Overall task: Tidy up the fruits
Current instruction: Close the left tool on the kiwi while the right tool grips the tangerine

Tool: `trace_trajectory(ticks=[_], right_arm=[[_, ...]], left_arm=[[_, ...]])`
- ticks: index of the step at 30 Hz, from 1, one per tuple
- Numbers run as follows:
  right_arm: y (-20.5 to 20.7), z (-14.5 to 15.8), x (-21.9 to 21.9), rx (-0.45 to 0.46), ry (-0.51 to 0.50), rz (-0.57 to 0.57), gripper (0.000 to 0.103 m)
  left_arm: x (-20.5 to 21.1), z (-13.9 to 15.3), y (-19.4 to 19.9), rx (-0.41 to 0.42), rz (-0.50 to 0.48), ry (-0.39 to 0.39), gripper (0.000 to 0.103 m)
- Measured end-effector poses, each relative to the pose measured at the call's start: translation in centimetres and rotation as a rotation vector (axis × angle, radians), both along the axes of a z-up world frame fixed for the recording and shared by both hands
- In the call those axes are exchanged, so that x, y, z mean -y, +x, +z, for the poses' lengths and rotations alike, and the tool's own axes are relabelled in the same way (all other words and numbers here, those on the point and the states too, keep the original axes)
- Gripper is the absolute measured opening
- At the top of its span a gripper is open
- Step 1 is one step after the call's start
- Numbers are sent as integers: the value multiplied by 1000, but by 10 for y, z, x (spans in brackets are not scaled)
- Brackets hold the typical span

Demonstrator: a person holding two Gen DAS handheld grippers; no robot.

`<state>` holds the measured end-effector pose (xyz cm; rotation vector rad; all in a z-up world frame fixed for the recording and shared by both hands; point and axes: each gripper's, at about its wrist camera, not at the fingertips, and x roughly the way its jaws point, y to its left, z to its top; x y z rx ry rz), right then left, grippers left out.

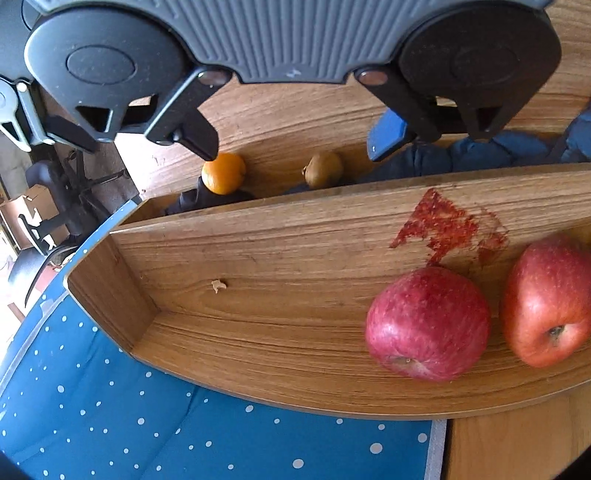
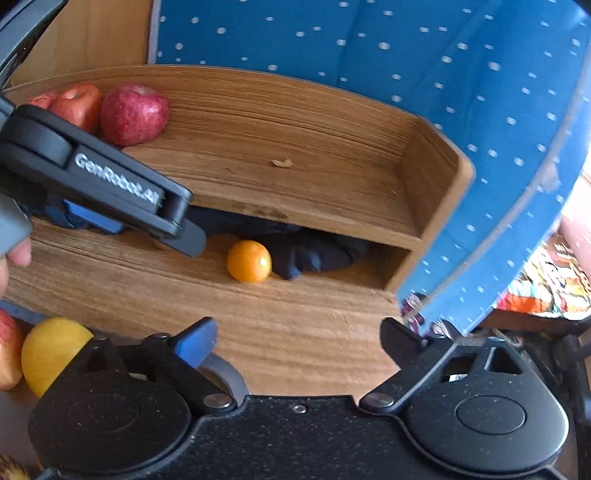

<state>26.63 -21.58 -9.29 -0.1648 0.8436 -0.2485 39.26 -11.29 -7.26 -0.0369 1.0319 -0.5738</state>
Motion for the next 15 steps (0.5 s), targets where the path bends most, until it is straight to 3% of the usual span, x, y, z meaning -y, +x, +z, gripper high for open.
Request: trace_trajectory(ticks=[9,15], right_arm=[[40,-11,-5,-9,-4,99,68],[57,-16,-6,-21,7,125,56]], left_arm=[[0,-10,9,-13,18,-19,61],[3,-16,16,-21,38,-18,57]])
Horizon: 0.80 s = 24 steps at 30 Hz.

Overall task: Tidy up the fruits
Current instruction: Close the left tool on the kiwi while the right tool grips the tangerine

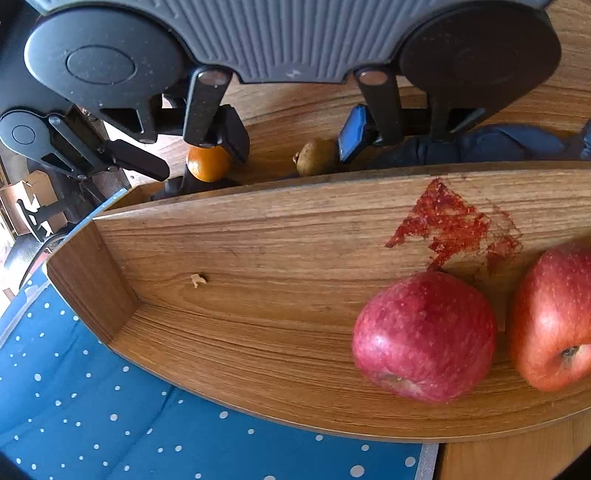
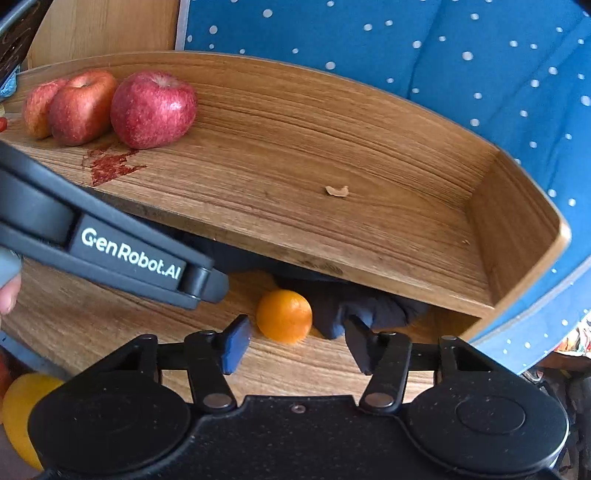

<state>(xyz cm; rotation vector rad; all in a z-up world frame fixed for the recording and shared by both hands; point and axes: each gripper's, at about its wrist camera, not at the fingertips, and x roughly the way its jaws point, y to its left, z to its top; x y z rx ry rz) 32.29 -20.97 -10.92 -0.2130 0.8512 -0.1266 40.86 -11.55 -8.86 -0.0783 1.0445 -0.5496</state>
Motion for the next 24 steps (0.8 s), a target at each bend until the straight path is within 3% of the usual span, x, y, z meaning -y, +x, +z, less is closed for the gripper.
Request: trace_trajectory(ticks=[8,11,13,24], right_arm=[[10,-7,-2,-13,24,5,38],[12,-7,-2,-10,23,9,37],[11,-7,-1,-9,33,7,37],[-13,5,-8,23,60,-14,37]], left_arm=[[5,-7,9,-1,13,40,45],[6,-9,9,-2,16,36,39],[5,-9,8,-6,14,30,29],[-2,4,-11,12,-24,21,29]])
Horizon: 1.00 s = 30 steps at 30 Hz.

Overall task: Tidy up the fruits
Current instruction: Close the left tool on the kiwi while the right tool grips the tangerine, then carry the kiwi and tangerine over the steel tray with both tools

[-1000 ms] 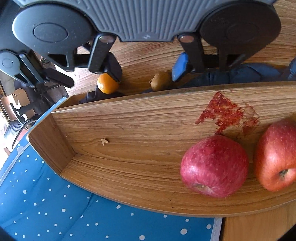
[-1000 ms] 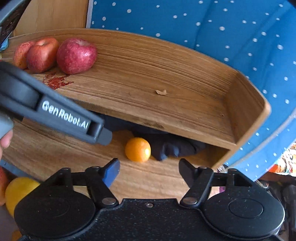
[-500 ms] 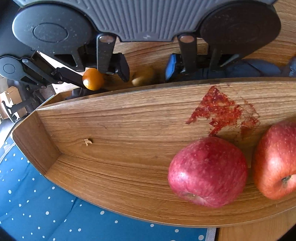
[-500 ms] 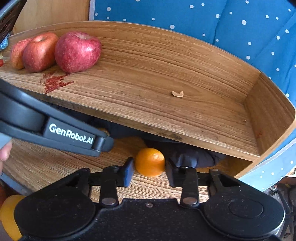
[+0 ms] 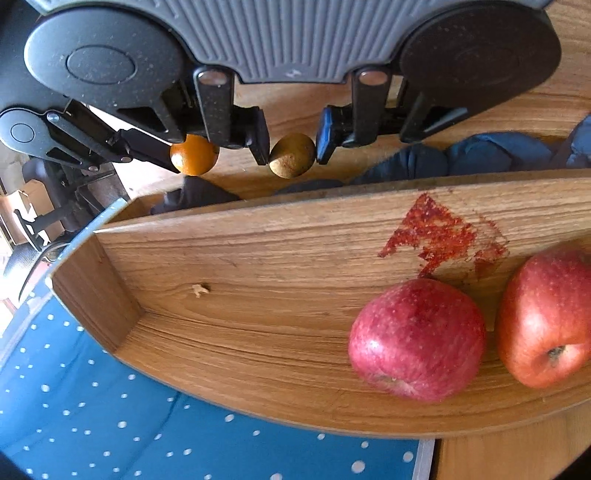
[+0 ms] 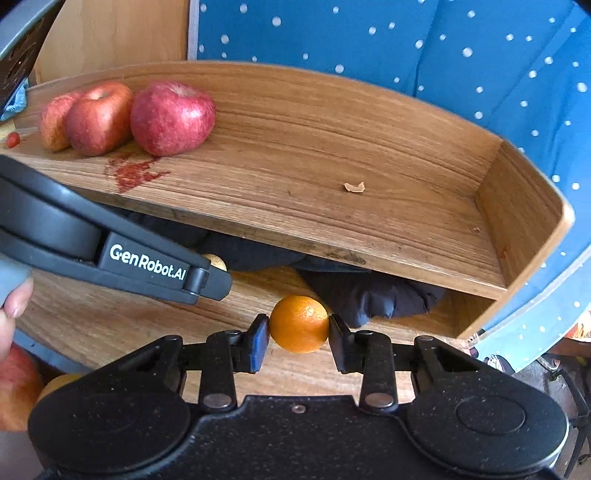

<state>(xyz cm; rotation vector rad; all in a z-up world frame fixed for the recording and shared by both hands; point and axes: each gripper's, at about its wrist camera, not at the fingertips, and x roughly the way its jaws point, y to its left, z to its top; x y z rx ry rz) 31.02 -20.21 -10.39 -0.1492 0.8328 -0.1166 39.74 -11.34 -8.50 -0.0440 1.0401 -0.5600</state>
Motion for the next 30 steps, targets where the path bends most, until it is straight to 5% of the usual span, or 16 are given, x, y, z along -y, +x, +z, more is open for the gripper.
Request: trace_trajectory(ticks=[16,30], right_arm=[[-76,44,-45,117,21,114,37],[-114,43,-97,92,88,335,37]], left_arm=[[-51,50,-57,68,118,-21,29],[-125,62,-112,74,316,7,29]])
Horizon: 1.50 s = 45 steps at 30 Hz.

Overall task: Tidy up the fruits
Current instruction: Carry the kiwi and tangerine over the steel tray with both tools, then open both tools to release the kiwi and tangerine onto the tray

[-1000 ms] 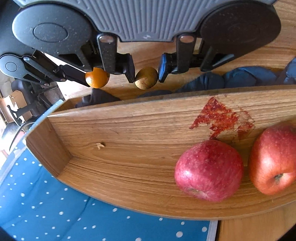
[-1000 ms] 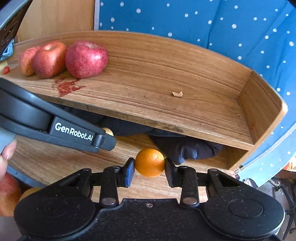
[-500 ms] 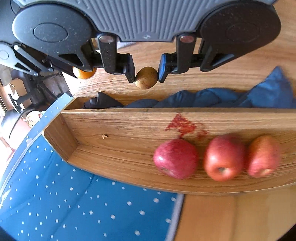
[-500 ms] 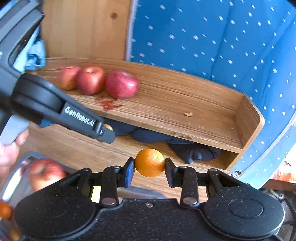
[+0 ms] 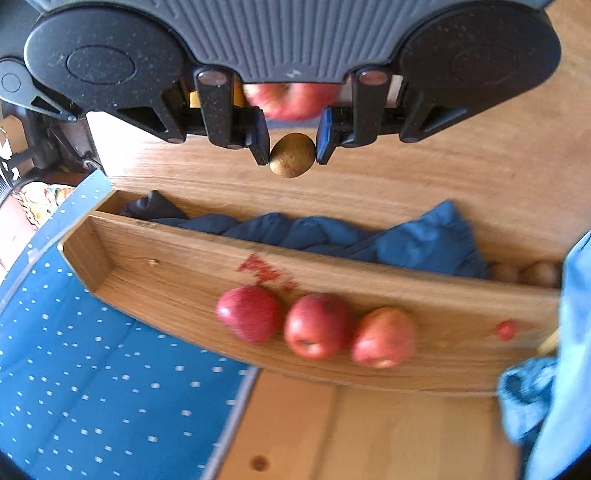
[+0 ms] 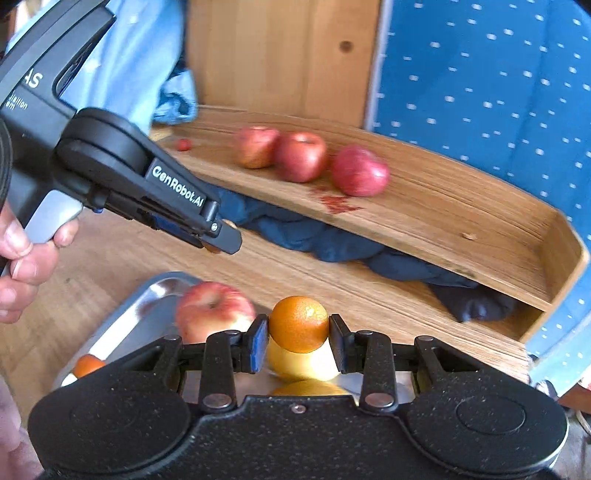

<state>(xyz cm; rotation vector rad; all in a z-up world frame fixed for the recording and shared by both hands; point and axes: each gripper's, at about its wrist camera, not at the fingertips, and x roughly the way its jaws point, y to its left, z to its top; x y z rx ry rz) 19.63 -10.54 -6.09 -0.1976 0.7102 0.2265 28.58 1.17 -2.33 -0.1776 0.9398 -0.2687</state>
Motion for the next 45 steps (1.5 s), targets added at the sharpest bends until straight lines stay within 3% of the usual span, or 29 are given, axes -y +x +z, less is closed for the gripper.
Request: trace_trajectory(ticks=[12,24,36,39,41,45], right_arm=[[-2,-12,-17,-119,-1,112,37],[-2,-27,-31,-194,-26,152,37],[3,-28,-31,-205,-24,129,40],[4,-28,-31,-207,-23,121,43],[4,-27,-31,-207,-22,116,51],[4,-27,-31,-202,-16,110,66]], left_arm=[[-43,-22,-26,-129,107,26,29],[-35,-43,-25,-233,51,57,30],[-32,-47,-16,-249,28,71,32],[-32,-48,-14,-248,26,82,41],[-32,-49,-13,-247,27,91,50],[-31,-49,-11,-241,10,93,57]])
